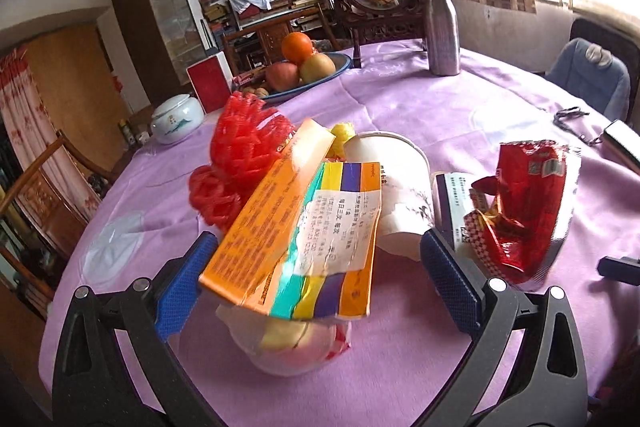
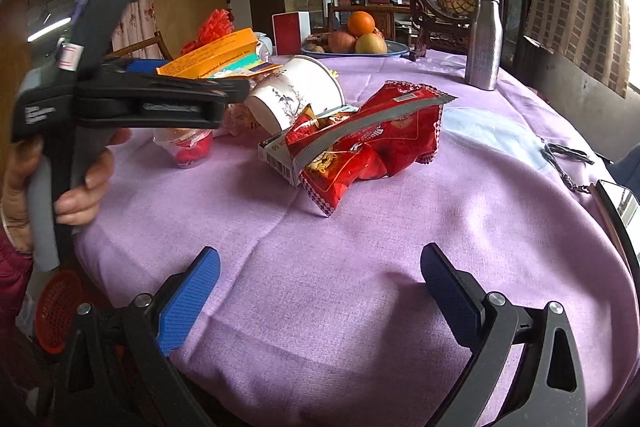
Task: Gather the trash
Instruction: 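Grasp the orange medicine box with the left tool while the right tool grasps the red snack bag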
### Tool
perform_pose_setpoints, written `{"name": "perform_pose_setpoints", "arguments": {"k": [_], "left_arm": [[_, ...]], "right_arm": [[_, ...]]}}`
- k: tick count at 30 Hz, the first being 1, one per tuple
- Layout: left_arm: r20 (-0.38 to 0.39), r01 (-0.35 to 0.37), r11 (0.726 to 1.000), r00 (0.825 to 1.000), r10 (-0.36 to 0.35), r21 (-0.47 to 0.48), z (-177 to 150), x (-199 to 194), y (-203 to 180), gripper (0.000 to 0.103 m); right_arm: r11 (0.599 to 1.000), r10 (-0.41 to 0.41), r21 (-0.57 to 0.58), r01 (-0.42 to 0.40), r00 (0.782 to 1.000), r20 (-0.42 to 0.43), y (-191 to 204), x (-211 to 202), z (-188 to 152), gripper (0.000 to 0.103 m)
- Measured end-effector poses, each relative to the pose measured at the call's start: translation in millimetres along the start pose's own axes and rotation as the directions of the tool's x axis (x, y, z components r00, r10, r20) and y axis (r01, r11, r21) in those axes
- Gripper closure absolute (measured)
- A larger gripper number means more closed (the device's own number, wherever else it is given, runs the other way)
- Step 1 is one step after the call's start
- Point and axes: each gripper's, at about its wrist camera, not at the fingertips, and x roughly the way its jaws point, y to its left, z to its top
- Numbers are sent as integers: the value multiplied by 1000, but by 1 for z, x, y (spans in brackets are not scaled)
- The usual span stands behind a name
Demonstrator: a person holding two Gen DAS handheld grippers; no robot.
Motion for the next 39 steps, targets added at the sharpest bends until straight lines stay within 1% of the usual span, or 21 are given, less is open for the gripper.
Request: {"name": "perform_pose_setpoints", "arguments": {"k": [1,2,3,4,5,8,12,15,18,20,24,25,27,29,30,31,33,34,35,36,39], "left_arm": [[12,-5,1000,1000,5,-10,0,1,1,8],[25,6,999,1000,-5,-34,0,0,4,18],[27,43,997,999,-42,-63,-1,-2,7,33],[25,73,994,997,-71,-80,-1,-3,9,38],[28,108,988,994,-106,-109,-3,-6,14,39],[46,116,982,993,-110,-149,-9,-18,21,40],[64,178,962,984,-168,-209,-22,-42,32,40],[99,196,951,979,-177,-240,-32,-63,40,40],[138,228,935,971,-197,-272,-39,-84,49,40],[156,236,926,968,-197,-296,-42,-92,53,40],[184,238,909,965,-184,-341,-50,-105,69,40],[186,234,905,966,-178,-354,-54,-108,74,40],[179,219,901,970,-162,-373,-62,-112,82,40],[170,197,897,976,-139,-396,-73,-118,91,40],[168,189,895,977,-130,-405,-79,-121,96,40],[161,173,890,980,-114,-422,-86,-125,103,40],[150,148,881,985,-89,-449,-99,-134,115,40],[145,136,877,986,-76,-460,-106,-138,119,40],[138,116,872,989,-56,-475,-114,-145,125,40],[133,100,868,990,-40,-486,-120,-149,131,40],[109,36,846,994,27,-533,-146,-172,152,40]], "right_arm": [[1000,8,-1,-8,1000,0,-2,-1,0,5],[1000,18,-2,-18,1000,4,-3,0,0,5],[1000,22,-2,-22,1000,12,-4,0,-1,5],[1000,24,-5,-24,999,23,-4,-1,-2,5],[1000,23,-9,-23,999,32,-4,-2,-3,5],[1000,26,-12,-25,999,48,-5,-3,-5,5],[999,48,-13,-48,998,37,-9,-5,-2,6],[994,87,68,-91,995,58,-26,-13,7,6],[983,102,149,-112,992,70,-44,-15,26,6],[968,130,210,-138,990,53,-54,-9,37,6],[923,215,328,-202,977,-3,-68,19,57,5],[914,228,348,-210,974,-11,-69,25,60,5],[887,279,393,-244,960,-35,-69,41,68,5],[871,294,428,-240,954,-62,-70,55,73,5],[859,309,450,-243,948,-77,-70,60,73,10],[844,336,463,-269,940,-66,-69,63,74,18],[859,324,441,-262,944,-70,-65,61,75,74],[861,317,436,-260,947,-60,-64,58,76,74],[865,303,430,-260,953,-33,-64,51,76,76],[875,290,409,-261,957,-10,-61,42,77,93],[892,281,354,-280,958,49,-53,19,83,94]]}}
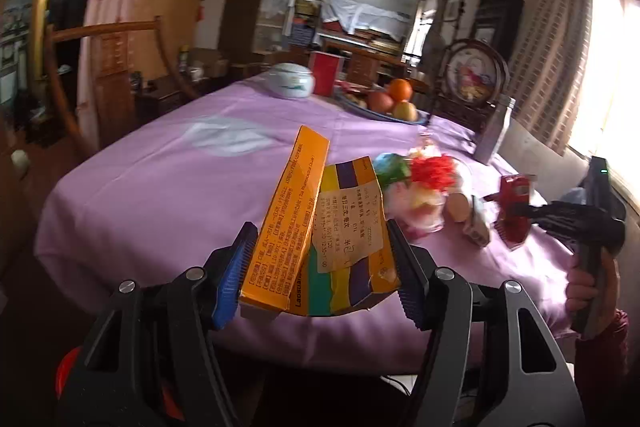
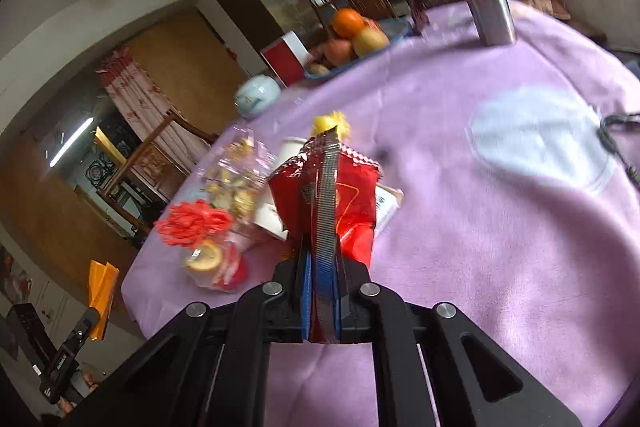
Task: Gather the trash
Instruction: 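Grasp the orange medicine box with the left tool while the right tool grasps the red snack bag, then lower both held items into the red basket and open both tools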
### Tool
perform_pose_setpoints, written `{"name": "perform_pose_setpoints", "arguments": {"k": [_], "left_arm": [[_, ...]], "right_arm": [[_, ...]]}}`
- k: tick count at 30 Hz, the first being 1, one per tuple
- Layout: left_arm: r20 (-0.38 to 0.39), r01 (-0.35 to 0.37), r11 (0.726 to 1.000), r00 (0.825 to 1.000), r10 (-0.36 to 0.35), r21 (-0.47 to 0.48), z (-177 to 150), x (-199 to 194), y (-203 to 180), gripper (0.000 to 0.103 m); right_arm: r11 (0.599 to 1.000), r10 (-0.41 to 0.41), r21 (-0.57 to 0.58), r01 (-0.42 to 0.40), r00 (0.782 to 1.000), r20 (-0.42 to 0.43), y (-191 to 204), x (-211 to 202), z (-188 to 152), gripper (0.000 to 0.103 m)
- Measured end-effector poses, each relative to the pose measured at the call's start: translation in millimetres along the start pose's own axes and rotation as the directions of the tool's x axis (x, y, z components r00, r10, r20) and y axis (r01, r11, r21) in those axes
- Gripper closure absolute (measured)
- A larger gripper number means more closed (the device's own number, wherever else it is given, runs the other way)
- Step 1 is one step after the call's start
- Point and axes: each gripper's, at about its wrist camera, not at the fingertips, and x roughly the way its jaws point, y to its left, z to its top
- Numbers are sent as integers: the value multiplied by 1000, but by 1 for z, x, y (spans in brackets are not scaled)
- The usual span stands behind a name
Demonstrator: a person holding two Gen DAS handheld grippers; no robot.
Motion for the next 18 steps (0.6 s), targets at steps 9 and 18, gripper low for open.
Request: {"name": "perform_pose_setpoints", "arguments": {"k": [9,18], "left_arm": [[-23,-219,963,976,218,-157,-47,-72,75,40],[-207,-371,876,925,319,-307,-129,-85,156,38]], "right_arm": [[967,163,-198,-162,987,-11,76,-20,-17,92],[858,329,-329,-394,914,-236,197,6,-79,92]]}}
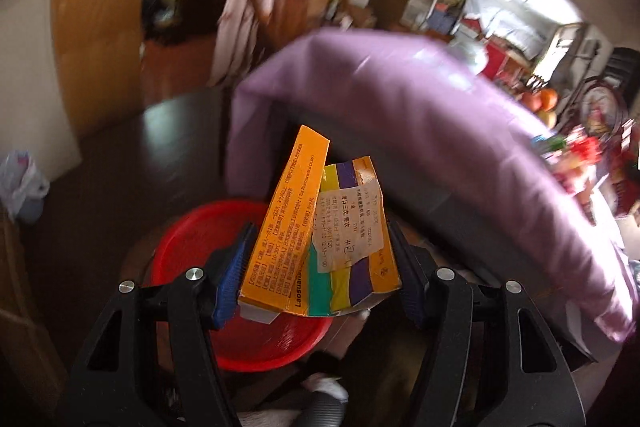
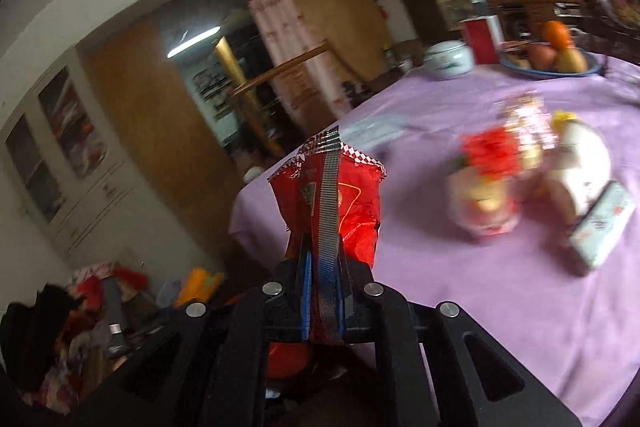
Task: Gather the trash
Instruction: 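Lower both held items into the red basket and open both tools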
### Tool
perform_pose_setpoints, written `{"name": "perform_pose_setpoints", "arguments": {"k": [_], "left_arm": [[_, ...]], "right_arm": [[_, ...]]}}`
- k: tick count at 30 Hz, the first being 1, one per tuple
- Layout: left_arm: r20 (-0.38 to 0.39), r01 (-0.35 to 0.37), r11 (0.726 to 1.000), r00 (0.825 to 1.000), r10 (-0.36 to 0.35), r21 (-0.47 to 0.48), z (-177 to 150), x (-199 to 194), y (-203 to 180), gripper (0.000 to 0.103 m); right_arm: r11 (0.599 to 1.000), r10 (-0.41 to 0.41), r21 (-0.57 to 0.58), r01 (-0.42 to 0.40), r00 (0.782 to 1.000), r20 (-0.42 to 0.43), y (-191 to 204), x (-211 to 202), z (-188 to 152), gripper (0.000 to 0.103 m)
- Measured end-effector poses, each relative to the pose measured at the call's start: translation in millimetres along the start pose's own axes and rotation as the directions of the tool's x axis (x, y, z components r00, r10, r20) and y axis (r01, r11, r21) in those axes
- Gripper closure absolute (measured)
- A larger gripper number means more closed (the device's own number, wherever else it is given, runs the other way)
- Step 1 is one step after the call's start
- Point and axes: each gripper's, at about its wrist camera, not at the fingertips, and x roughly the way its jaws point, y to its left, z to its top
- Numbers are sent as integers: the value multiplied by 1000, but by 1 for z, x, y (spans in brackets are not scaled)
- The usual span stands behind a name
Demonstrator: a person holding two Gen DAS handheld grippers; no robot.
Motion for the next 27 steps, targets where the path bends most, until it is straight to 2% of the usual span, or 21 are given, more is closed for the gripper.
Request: {"name": "perform_pose_setpoints", "arguments": {"k": [2,4,5,6,9,11,15,16,18,19,21,23,25,27], "left_arm": [[-65,-33,999,997,32,-12,-7,20,12,34],[-89,-61,998,994,59,-25,-12,30,23,22],[-85,-82,996,993,79,-30,-15,32,27,14],[-73,-100,994,993,97,-34,-16,32,32,11],[-22,-177,981,984,176,-80,-9,23,53,10],[8,-245,962,969,248,-121,-4,17,66,9],[63,-387,901,912,406,-196,4,7,97,7],[72,-410,888,899,432,-208,5,5,102,7],[83,-429,876,886,455,-220,5,3,108,7],[88,-435,872,882,463,-223,4,3,111,7],[93,-439,872,880,466,-217,5,5,112,7],[101,-442,874,878,467,-202,3,2,112,7],[113,-448,874,874,472,-187,4,3,107,7],[122,-442,880,877,465,-175,5,3,101,7]], "right_arm": [[999,47,-15,-48,998,-40,25,19,-6,92],[996,86,-27,-88,992,-89,48,41,-12,92],[994,97,-32,-101,989,-111,56,50,-16,92],[993,106,-39,-112,985,-135,65,60,-20,92],[988,131,-55,-147,966,-224,90,100,-33,92],[984,137,-69,-162,953,-270,105,122,-43,92],[976,155,-89,-200,917,-369,137,172,-64,92],[974,152,-95,-205,906,-395,144,185,-70,92],[973,132,-117,-200,893,-430,155,208,-80,89],[972,119,-132,-196,889,-442,158,216,-85,84],[971,77,-168,-169,890,-449,170,232,-92,31],[967,62,-198,-158,904,-422,177,232,-95,17],[960,52,-231,-158,912,-408,181,228,-93,16],[956,41,-255,-147,924,-381,183,224,-90,8]]}}
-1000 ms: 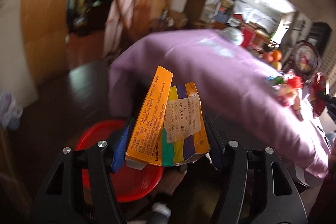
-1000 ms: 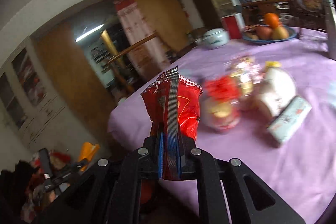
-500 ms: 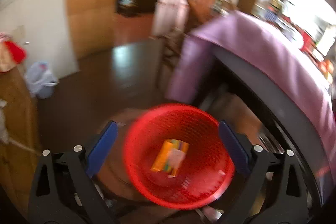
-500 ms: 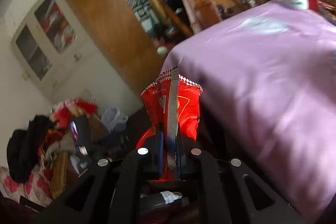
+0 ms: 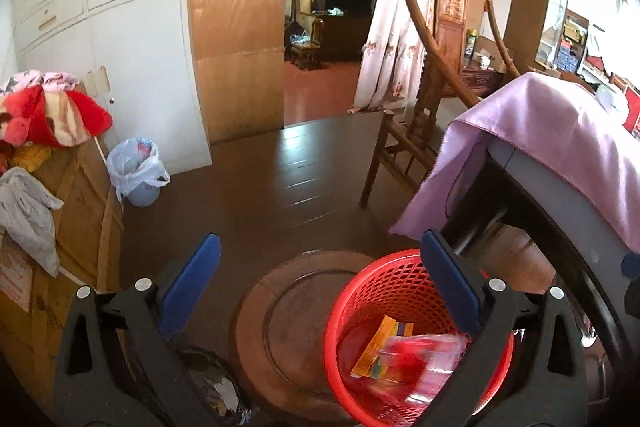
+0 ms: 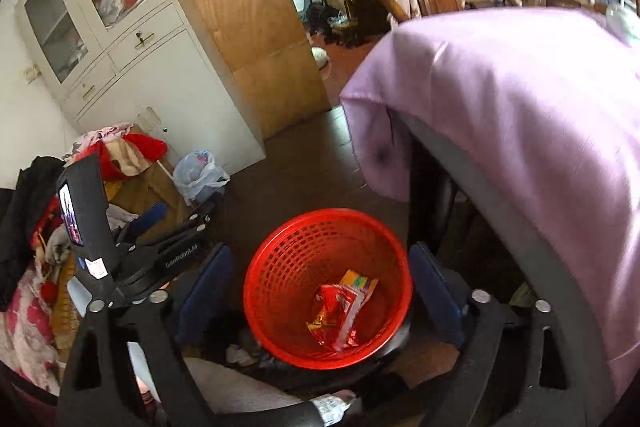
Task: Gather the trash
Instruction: 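Lower both held items into the red basket and open both tools, then move both tools back up over the table items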
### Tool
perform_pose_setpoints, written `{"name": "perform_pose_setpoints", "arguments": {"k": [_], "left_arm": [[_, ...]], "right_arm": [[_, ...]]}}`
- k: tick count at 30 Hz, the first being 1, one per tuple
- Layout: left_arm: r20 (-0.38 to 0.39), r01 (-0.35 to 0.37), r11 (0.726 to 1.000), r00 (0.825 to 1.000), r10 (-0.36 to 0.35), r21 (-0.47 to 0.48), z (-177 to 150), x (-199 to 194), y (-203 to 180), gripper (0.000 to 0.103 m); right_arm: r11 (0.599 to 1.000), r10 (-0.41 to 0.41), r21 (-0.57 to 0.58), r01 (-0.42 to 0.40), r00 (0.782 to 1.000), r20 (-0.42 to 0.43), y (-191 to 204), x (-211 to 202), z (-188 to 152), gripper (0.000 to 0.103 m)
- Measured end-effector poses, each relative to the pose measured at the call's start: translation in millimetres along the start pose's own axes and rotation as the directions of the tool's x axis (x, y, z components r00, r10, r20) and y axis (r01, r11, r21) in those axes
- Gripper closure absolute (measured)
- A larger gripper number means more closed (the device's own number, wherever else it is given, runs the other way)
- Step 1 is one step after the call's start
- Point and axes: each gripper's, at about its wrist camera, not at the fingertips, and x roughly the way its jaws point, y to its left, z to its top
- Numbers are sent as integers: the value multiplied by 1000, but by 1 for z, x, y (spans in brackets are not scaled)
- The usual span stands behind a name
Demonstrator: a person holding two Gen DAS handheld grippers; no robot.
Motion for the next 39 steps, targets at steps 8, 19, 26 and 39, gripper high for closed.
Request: {"name": "perform_pose_setpoints", "arguments": {"k": [8,19,26,39], "left_arm": [[20,50,998,998,-51,34,0,-18,-15,7],[27,199,968,978,-205,155,-10,-62,-77,7],[-20,372,867,922,-388,331,-15,-92,-168,7],[-241,714,480,654,-717,510,-1,-139,-394,7]], "right_arm": [[969,-214,-54,241,927,308,-9,-66,-6,6],[929,-361,151,337,742,565,-71,-186,-59,6],[802,-579,239,548,612,539,-132,-267,-96,6],[620,-761,628,471,556,335,-270,-339,-159,5]]}}
